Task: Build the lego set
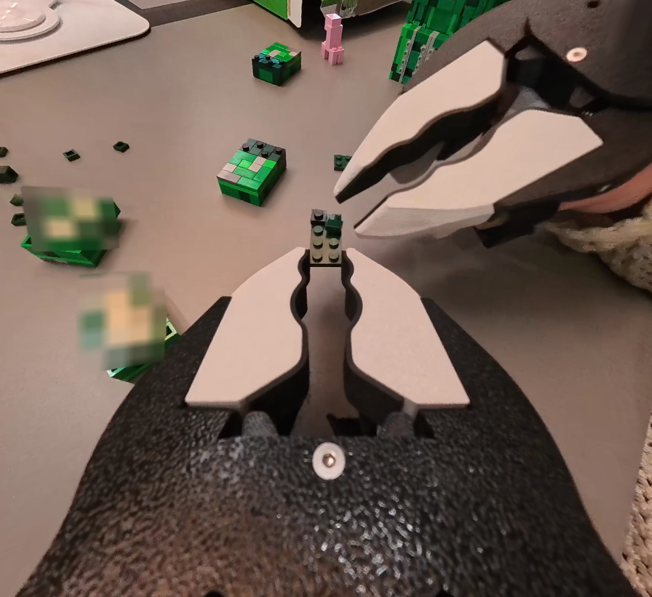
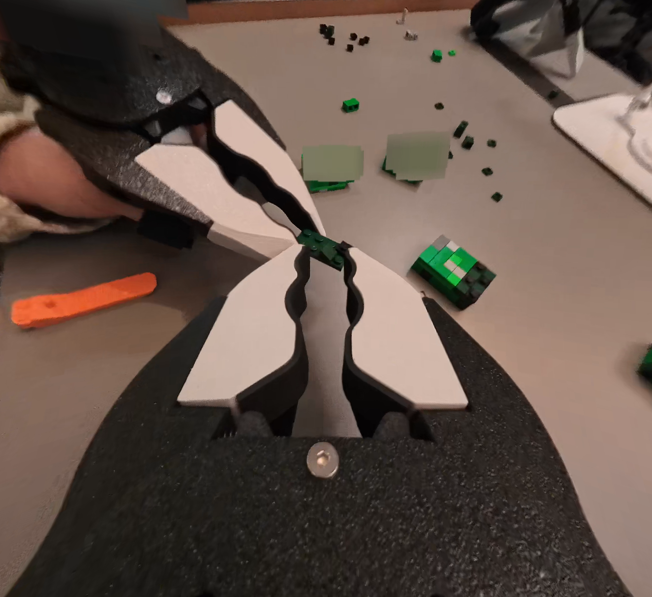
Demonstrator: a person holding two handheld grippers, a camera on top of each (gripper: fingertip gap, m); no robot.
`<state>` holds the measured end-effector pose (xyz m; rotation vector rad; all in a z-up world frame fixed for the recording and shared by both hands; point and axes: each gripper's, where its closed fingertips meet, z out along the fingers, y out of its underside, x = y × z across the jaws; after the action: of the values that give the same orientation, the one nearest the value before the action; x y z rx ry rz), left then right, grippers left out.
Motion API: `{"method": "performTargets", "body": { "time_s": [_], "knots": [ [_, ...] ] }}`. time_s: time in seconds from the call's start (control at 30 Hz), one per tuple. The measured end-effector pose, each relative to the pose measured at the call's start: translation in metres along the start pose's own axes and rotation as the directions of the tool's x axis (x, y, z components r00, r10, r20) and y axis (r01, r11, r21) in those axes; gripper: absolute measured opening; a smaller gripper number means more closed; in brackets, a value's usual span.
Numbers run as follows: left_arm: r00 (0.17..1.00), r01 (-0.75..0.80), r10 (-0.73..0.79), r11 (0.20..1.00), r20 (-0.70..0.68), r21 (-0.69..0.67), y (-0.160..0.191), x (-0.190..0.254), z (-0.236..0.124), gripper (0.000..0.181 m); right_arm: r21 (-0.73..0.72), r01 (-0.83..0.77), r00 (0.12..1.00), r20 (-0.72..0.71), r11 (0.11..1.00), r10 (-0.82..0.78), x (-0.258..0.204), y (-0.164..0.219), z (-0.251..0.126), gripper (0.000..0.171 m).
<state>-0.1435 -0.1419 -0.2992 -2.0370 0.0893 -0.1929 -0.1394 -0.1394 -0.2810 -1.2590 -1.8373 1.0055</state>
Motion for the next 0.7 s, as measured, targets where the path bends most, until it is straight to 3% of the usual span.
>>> {"method": "performTargets", "body": {
  "time_s": [0.17, 0.37, 0.5, 0.7],
  "knots": [
    [0.999, -0.007, 0.007, 1.0, -0.034, -0.005, 0.001, 0.004, 0.0, 0.016, -0.079, 0.34, 0.939, -0.026, 0.937, -0.343, -0.003, 0.005, -0.006, 0.016],
    [0.996, -0.019, 0.017, 1.0, -0.09, -0.016, 0.002, 0.012, 0.001, 0.016, -0.185, 0.673, 0.721, -0.052, 0.716, -0.691, -0.006, 0.013, -0.008, 0.01],
    [0.994, -0.041, 0.037, 0.999, -0.107, -0.036, 0.005, 0.015, 0.002, 0.016, -0.219, 0.742, 0.638, -0.059, 0.633, -0.768, -0.007, 0.018, -0.005, 0.008],
    [0.992, -0.046, 0.041, 0.998, -0.123, -0.036, 0.005, 0.018, 0.002, 0.016, -0.212, 0.75, 0.631, -0.058, 0.627, -0.774, -0.007, 0.018, -0.006, 0.006]
  ]
}}
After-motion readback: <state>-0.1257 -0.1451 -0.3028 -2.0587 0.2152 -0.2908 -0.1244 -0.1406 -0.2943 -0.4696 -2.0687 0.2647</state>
